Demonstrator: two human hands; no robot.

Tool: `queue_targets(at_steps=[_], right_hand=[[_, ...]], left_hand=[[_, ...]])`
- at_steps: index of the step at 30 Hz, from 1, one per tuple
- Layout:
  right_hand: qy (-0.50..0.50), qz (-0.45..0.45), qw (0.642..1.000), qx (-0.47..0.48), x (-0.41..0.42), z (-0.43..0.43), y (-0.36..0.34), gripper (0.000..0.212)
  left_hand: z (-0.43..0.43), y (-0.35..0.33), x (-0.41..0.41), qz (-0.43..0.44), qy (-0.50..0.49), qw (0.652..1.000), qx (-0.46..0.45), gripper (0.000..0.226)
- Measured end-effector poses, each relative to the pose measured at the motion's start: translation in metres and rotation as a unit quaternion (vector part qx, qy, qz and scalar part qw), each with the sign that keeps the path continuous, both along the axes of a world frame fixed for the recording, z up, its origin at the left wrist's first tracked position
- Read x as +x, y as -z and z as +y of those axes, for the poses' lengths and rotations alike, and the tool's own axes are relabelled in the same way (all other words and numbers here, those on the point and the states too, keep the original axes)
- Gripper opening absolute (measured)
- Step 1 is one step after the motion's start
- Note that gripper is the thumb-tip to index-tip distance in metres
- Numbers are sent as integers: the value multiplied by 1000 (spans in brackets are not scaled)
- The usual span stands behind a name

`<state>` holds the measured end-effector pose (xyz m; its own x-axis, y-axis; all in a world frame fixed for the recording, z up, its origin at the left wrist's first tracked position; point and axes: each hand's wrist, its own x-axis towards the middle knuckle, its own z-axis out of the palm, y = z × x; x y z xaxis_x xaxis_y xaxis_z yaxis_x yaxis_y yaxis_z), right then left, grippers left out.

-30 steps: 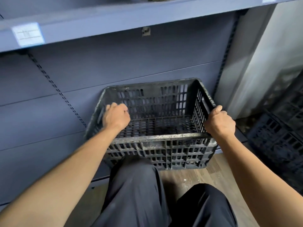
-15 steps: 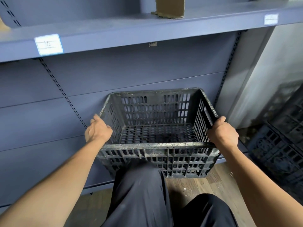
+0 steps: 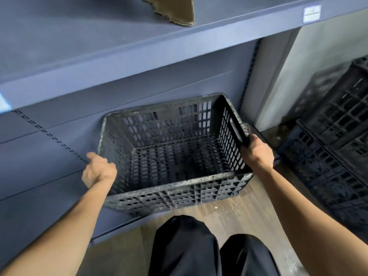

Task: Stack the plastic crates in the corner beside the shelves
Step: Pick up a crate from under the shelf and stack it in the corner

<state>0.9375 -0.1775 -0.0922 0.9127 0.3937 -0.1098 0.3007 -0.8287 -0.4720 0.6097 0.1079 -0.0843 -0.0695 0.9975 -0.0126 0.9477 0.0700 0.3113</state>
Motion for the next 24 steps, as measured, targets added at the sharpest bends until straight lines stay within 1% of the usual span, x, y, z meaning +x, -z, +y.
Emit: queue_targets(at_steps=[2, 4, 6, 9, 13, 17, 21, 24], right_hand=[[-5, 28, 999, 21, -7, -14, -5, 24], [6, 42, 998, 46, -18, -37, -11, 21], [18, 59, 996, 63, -31, -68, -17, 17], [53, 91, 993, 53, -46, -116, -36, 17], [115, 109, 987, 29, -67, -187, -84, 24], [166, 112, 980, 10, -88, -256, -146, 18], [220, 111, 969, 4, -108, -326, -216, 14], [258, 108, 960, 5, -123, -372, -261, 13]], left_hand=[[-11, -2, -10, -27, 0, 1000, 5, 36], [-27, -3, -17, -33, 8, 999, 12, 30], [-46, -8, -20, -30, 17, 999, 10, 29], [-71, -28, -18, -23, 30, 999, -11, 29], [-118, -75, -8, -12, 78, 996, -49, 24], [-169, -130, 8, -17, 138, 987, -83, 19], [-221, -191, 25, -31, 169, 978, -120, 14], [-252, -230, 40, -31, 209, 969, -129, 13]])
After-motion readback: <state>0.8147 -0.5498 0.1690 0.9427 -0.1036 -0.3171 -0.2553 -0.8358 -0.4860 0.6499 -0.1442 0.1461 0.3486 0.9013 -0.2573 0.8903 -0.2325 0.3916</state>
